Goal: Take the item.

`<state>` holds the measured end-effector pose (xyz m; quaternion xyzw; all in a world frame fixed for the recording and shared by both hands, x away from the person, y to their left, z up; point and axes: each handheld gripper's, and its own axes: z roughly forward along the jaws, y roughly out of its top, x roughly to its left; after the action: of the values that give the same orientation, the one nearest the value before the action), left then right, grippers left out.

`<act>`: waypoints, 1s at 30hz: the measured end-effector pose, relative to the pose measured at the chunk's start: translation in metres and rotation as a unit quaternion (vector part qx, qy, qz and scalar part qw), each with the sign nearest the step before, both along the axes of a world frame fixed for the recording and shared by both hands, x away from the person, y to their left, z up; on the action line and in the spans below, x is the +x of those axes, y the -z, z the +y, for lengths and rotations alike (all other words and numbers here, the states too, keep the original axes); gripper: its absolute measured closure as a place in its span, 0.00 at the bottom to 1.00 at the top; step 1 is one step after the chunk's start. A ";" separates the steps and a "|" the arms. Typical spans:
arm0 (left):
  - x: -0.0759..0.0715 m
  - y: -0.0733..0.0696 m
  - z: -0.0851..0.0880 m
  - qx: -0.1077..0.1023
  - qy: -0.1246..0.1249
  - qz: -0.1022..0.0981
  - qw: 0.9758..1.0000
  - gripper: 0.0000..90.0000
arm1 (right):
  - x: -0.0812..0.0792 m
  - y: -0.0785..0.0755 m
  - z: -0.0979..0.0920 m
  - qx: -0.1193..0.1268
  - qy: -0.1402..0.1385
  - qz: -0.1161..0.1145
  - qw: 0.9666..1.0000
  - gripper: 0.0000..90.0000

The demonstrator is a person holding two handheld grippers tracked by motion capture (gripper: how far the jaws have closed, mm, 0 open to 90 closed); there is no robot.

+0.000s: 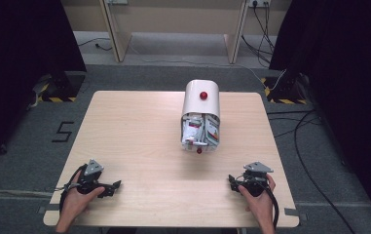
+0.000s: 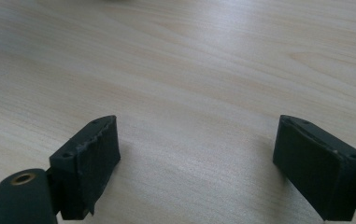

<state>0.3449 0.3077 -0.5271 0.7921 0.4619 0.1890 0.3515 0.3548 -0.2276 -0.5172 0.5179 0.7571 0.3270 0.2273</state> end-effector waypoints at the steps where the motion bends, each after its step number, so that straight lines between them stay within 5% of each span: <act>1: 0.000 0.000 0.000 0.001 0.001 0.000 1.000 0.00 | 0.000 0.000 0.000 0.000 0.000 0.000 1.000 0.17; 14: 0.000 0.000 0.001 0.000 0.005 0.000 1.000 0.00 | -0.004 -0.005 -0.003 0.015 0.005 -0.023 1.000 0.23; 30: -0.001 0.000 0.001 0.000 0.005 0.000 1.000 0.00 | -0.018 -0.040 -0.001 0.022 0.002 -0.084 0.996 0.28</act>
<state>0.3443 0.3090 -0.5270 0.7944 0.4580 0.1872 0.3523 0.3370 -0.2282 -0.4772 0.4949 0.7272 0.3852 0.2790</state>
